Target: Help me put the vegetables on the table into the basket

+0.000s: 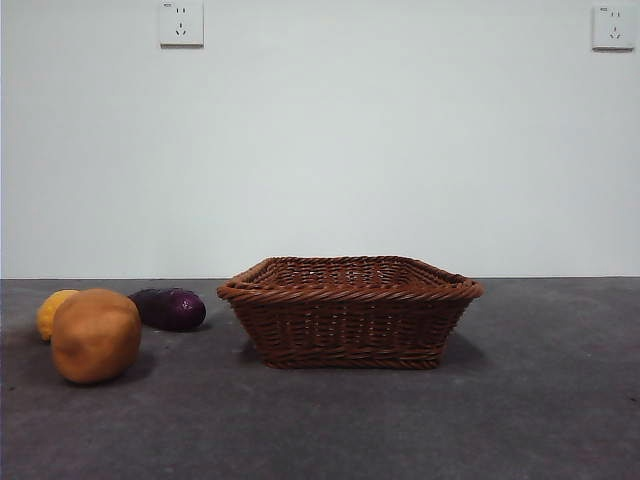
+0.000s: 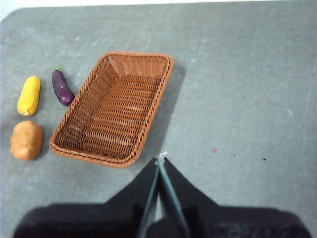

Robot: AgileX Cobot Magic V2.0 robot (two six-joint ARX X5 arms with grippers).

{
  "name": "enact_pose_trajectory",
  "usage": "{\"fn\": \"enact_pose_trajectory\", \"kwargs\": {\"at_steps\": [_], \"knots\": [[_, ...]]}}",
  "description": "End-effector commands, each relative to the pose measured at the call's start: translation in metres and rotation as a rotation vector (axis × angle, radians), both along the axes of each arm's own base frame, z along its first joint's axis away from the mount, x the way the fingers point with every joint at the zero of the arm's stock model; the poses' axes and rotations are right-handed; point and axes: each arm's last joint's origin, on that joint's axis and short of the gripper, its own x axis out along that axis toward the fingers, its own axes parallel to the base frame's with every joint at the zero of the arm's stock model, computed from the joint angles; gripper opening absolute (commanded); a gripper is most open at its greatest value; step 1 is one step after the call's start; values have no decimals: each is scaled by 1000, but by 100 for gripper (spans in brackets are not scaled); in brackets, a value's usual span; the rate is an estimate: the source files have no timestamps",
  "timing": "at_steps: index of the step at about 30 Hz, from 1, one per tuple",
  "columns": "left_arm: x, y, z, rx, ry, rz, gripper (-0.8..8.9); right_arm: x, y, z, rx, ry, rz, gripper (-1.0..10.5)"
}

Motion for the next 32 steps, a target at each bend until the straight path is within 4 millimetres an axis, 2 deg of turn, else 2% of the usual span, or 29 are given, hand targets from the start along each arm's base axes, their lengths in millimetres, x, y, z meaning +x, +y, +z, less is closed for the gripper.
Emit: {"fn": "enact_pose_trajectory", "kwargs": {"at_steps": [1, 2, 3, 4, 10, 14, 18, 21, 24, 28, 32], "knots": [[3, 0, 0, 3, 6, 2, 398, 0, 0, 1, -8, -8, 10, 176], [4, 0, 0, -10, 16, 9, 600, -1, 0, 2, -7, -5, 10, 341], [6, 0, 0, -12, 22, 10, 656, 0, 0, 3, -7, -4, 10, 488], [8, 0, -1, -12, 29, 10, 658, 0, 0, 3, -8, -4, 9, 613], [28, 0, -5, -12, 101, 10, 658, 12, 0, 4, -2, 29, 5, 633], [38, 0, -8, -13, 130, 11, 658, 33, 2, 5, 15, 83, 10, 631], [47, 0, -7, -13, 120, 11, 658, 78, 5, 9, 94, 125, 53, 630], [52, 0, -8, -13, 132, 11, 658, 125, 15, 14, 115, 163, 81, 630], [58, 0, -10, -13, 137, 11, 658, 177, 34, 7, 104, 238, 127, 629], [63, 0, -10, -12, 138, 12, 657, 242, 70, -22, 37, 346, 158, 629], [69, 0, -13, -12, 160, 12, 657, 289, 100, -73, -5, 468, 186, 629]]}}
